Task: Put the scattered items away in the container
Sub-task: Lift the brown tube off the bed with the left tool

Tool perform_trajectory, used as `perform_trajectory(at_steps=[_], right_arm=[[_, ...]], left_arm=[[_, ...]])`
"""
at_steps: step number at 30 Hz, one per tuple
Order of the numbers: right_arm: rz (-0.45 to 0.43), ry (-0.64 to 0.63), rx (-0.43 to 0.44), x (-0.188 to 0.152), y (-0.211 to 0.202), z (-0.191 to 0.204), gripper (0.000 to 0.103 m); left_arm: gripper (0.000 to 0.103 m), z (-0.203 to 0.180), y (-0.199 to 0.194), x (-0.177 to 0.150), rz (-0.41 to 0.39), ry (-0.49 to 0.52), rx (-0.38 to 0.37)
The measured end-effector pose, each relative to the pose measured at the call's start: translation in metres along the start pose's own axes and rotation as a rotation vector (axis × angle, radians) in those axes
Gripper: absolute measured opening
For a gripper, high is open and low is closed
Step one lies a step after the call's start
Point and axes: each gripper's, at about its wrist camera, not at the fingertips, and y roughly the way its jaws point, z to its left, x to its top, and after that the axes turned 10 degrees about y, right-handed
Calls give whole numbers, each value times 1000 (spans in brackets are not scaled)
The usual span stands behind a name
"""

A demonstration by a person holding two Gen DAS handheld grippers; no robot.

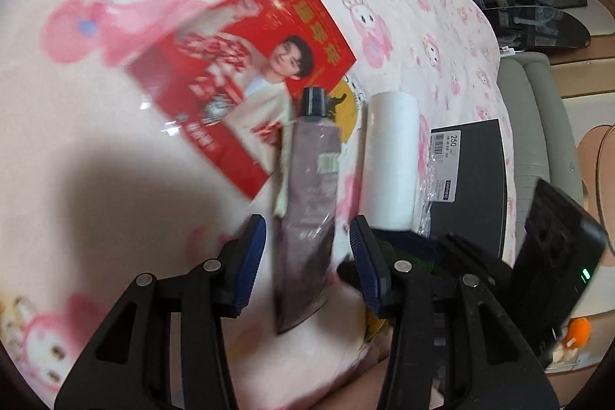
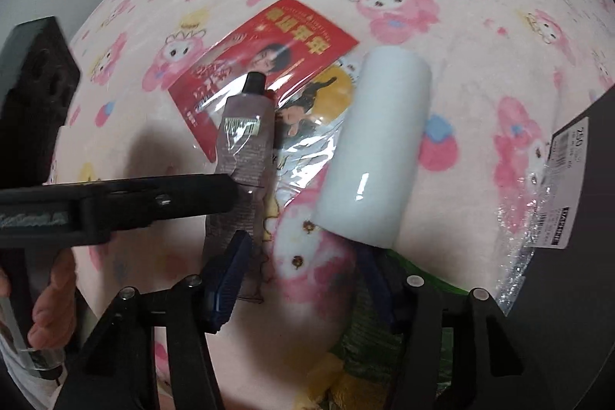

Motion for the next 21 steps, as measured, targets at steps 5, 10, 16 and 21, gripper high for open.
perform_trajectory(at_steps=[5,10,16,21], right_arm=[[83,-81,92,3,11,18,55],[144,-106,77,6,38,31,56],[98,-115,17,3,27,36,56],[33,-159,-91,-8,20,45,56]], left_arm=[[35,0,9,6,-13,-6,25],[31,7,-7,1,-75,-37,9],[26,20,-29,-24,-123,-100,-14],[28,17,-37,-40,-83,-74,-8]])
